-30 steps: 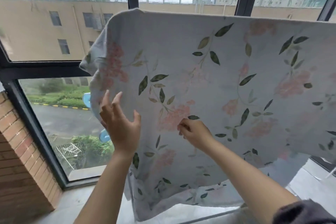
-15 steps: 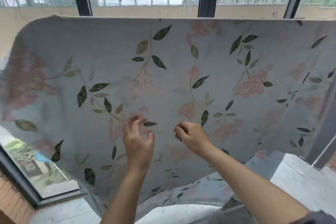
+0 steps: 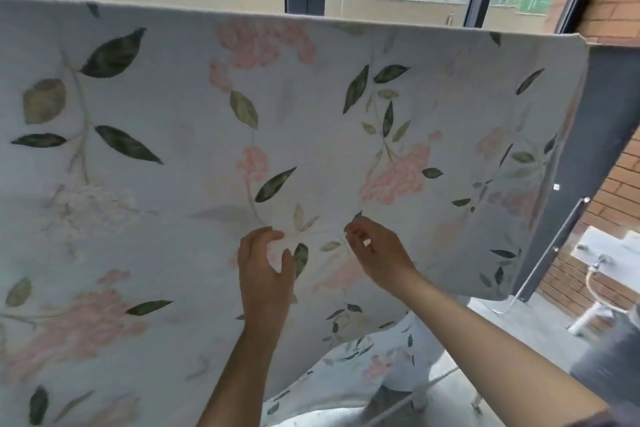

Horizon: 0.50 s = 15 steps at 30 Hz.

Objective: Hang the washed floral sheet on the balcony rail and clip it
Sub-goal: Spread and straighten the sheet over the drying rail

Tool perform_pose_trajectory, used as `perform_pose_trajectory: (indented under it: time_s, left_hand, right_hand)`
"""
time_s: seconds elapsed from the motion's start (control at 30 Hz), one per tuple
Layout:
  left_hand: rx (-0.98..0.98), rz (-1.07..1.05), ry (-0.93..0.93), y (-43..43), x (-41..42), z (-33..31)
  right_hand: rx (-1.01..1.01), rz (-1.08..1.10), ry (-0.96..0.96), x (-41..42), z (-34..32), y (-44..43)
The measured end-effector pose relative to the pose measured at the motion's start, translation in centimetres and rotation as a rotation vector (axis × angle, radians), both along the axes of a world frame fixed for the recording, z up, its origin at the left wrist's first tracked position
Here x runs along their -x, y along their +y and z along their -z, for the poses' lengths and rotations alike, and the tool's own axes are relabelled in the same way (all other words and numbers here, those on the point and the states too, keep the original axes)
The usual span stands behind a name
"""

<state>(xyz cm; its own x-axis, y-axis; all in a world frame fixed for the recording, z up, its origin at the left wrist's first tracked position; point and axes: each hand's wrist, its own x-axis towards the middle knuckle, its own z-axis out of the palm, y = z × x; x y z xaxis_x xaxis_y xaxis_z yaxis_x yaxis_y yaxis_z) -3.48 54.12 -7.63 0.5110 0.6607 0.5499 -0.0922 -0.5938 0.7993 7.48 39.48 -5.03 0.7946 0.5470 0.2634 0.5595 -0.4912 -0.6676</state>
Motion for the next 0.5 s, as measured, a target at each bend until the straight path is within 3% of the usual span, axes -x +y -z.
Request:
perform_pose_trajectory:
  time_s: [0.3, 0.5]
  left_hand:
    - [-0.066, 0.021, 0.005, -7.4, -11.0, 0.2]
    - [-0.026, 0.063, 0.024, -18.0, -17.6, 1.1]
  right_hand:
    - [-0.029, 0.085, -0.012, -11.0, 0.7, -9.3]
    - [-0.028, 0.068, -0.020, -18.2, 1.5, -19.0]
